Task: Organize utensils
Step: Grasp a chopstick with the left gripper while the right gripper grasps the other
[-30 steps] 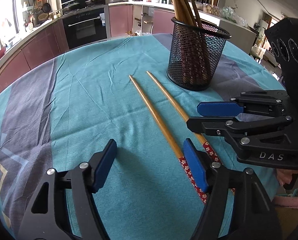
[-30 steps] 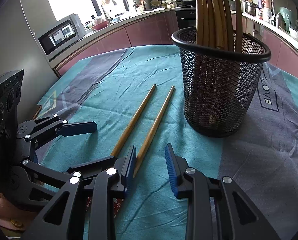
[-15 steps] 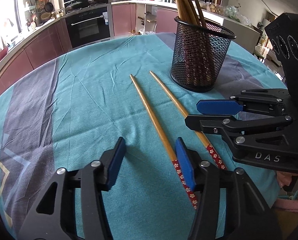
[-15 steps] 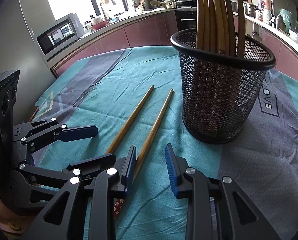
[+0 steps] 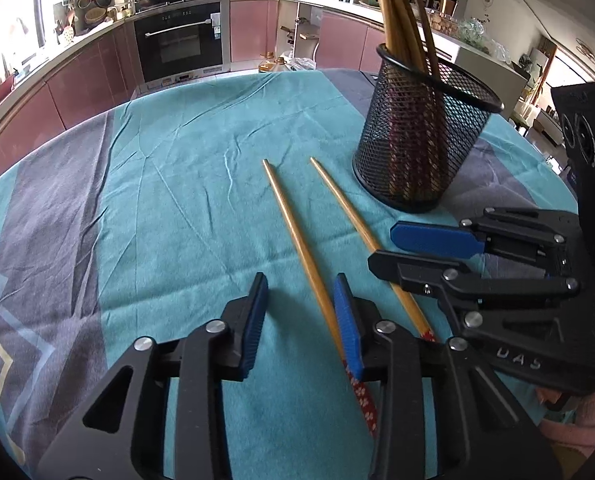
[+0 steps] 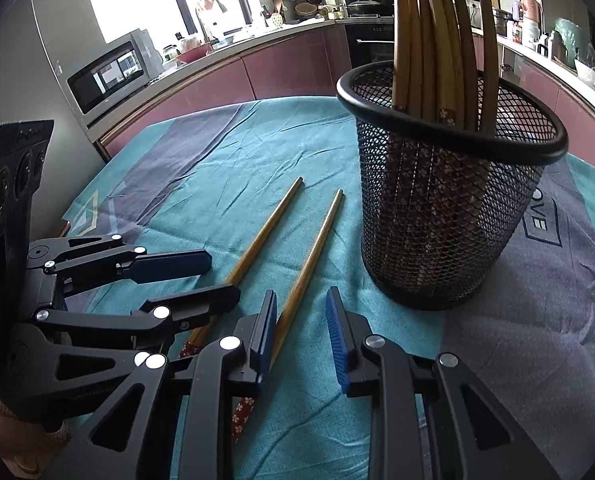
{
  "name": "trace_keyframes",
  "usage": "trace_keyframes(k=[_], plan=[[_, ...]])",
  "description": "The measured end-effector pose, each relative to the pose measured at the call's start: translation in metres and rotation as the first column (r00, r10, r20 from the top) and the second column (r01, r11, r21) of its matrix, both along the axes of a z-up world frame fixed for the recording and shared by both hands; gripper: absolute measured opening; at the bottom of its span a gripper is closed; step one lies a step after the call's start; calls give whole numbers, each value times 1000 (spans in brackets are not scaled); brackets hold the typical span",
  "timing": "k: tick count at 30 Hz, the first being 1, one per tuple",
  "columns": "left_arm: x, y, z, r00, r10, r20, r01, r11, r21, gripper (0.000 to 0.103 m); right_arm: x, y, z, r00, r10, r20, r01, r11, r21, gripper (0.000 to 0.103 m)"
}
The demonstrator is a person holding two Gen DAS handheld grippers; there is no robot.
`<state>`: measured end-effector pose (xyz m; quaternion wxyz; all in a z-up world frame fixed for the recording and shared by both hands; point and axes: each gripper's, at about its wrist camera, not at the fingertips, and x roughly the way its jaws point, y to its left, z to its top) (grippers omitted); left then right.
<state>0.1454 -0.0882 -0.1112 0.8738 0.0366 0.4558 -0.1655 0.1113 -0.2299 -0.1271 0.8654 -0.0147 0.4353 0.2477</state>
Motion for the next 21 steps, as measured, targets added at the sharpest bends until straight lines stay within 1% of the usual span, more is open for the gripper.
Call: trace_keyframes(k=[4,6,7,9,13,15,21], plan=[[2,-4,0,1000,-13,0,13,1000,6,26,3,-1,0,1000,-5,-3,5,1000,7,20],[2,-5,0,1000,-17,-1,17,1000,1,19,5,-4,-1,1000,-10,-10,10,1000,19,15],[2,-5,0,1000,-17,-2,17,1000,-1,17,6,-5,-1,1000,-13,-12,13,1000,23,12],[1,-5,-1,1000,-15,-3,15,1000,-4,13,7,-8,-2,1000,-17,-21,18,999,40,10],[0,-4,-1,1000,7,-3,-7,1000,-20,12,8,-12,-2,999,-28,-32,30,997,66,9],[-1,-4,-1,1000,17,-2,-17,999,-29,8,8,-14,-2,999,-32,-43,35,996,87,7],[-6,-1,-1,1000,29,-3,-29,999,-43,8,5,-20,-1,998,-44,-51,50,992,113,6]])
